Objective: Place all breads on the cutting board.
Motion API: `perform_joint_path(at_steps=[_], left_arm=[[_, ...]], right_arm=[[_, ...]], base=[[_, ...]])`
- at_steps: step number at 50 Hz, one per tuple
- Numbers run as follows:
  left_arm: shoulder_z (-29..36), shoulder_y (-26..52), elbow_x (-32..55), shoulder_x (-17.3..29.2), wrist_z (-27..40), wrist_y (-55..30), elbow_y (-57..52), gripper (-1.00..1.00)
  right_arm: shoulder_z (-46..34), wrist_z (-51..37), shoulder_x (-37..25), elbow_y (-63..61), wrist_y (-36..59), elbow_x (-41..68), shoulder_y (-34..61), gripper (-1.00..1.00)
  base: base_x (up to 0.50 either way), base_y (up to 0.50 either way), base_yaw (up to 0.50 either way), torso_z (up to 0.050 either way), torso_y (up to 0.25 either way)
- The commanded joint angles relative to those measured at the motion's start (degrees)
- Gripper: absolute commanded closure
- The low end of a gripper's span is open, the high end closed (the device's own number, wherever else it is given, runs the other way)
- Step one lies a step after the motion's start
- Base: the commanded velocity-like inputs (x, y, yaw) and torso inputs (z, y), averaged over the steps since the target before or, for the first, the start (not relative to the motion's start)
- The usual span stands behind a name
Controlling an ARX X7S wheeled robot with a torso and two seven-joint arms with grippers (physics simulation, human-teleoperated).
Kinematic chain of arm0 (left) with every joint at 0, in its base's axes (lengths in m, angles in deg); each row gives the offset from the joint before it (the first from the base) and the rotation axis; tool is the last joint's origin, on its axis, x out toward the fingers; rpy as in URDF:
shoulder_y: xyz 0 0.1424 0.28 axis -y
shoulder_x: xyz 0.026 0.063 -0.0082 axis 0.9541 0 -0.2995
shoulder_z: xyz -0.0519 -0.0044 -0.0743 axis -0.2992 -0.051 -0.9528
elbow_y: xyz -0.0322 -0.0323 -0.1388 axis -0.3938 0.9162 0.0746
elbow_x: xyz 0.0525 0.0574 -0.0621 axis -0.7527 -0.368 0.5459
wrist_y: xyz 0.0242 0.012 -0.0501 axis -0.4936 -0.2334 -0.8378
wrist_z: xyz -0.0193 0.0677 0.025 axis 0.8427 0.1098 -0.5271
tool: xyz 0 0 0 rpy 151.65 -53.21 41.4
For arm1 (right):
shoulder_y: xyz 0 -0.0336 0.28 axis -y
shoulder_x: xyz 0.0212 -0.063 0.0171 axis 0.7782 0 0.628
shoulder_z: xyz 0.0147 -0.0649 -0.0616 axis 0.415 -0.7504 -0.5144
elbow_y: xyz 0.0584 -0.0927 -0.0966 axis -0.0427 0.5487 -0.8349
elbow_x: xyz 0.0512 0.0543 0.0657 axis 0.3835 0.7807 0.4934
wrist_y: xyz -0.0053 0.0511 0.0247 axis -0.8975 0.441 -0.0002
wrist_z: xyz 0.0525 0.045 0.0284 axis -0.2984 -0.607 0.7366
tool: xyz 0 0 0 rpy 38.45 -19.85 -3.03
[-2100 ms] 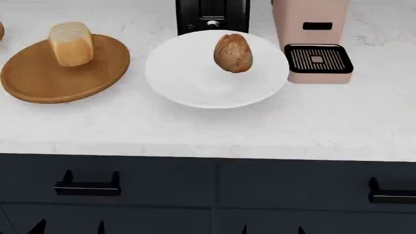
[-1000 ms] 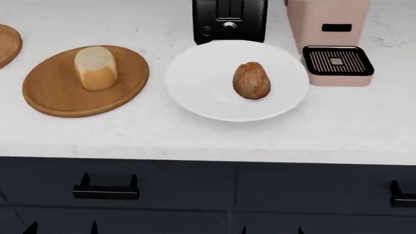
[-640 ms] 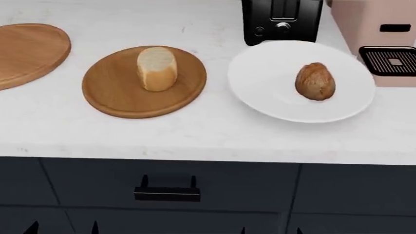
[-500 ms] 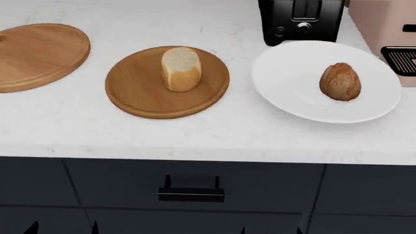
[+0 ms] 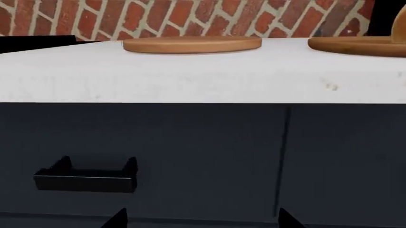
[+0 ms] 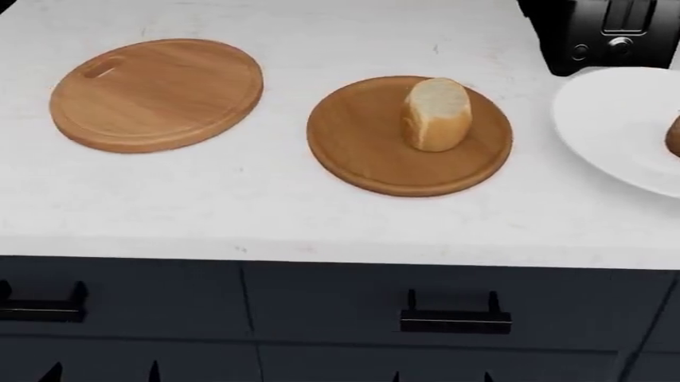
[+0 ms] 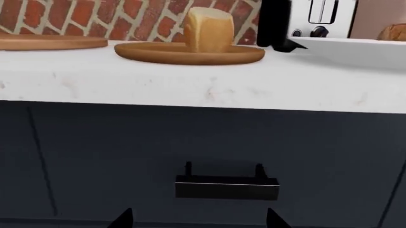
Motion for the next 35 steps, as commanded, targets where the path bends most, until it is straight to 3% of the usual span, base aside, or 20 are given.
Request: perform_joint_path(at_steps=[1,8,13,17,20,23,35], left_arm=[[-0.4,0.16,-1.14,-0.47,-0.5,0.38,0.74,-1.0],[0.13,0.43,-1.1,-0.22,-0.18,0.3,1.03,-1.0],[0.31,0.26,-0.97,0.36,0.29,-1.98,-1.25,-1.0],[0.61,-0.14,-2.81,1.32,2.5,-7.44,-5.58,-1.0],[-0.43,0.77,-1.35,2.52,3.14,-17.61,-13.89,-1.0],[-1.71,1.62,1.37,3.35,2.0,-21.12,-18.23,-1.0],[-5.42,14.73,4.68,7.48,4.78,-47.68,-33.39,-1.0]], right_arm=[[0.75,0.64,0.69,-0.03,0.52,-0.74,0.27,-1.0],[0.65,0.79,0.46,0.62,0.2,0.25,0.57,-1.0],[0.39,-0.62,-0.04,-2.16,2.38,-0.69,0.18,-1.0],[1.56,-1.56,-1.33,-10.87,12.65,1.14,0.33,-1.0],[2.38,-2.65,-3.81,-23.28,24.21,2.06,1.65,-1.0],[3.28,-2.93,-5.38,-29.51,30.63,3.04,3.3,-1.0],[8.82,-2.44,-12.34,-48.6,61.62,8.54,18.09,-1.0]], base=[[0.0,0.5,0.0,0.0,0.0],[0.0,0.5,0.0,0.0,0.0],[0.0,0.09,0.0,0.0,0.0],[0.0,0.0,0.0,0.0,0.0],[0.0,0.0,0.0,0.0,0.0],[0.0,0.0,0.0,0.0,0.0],[0.0,0.0,0.0,0.0,0.0]])
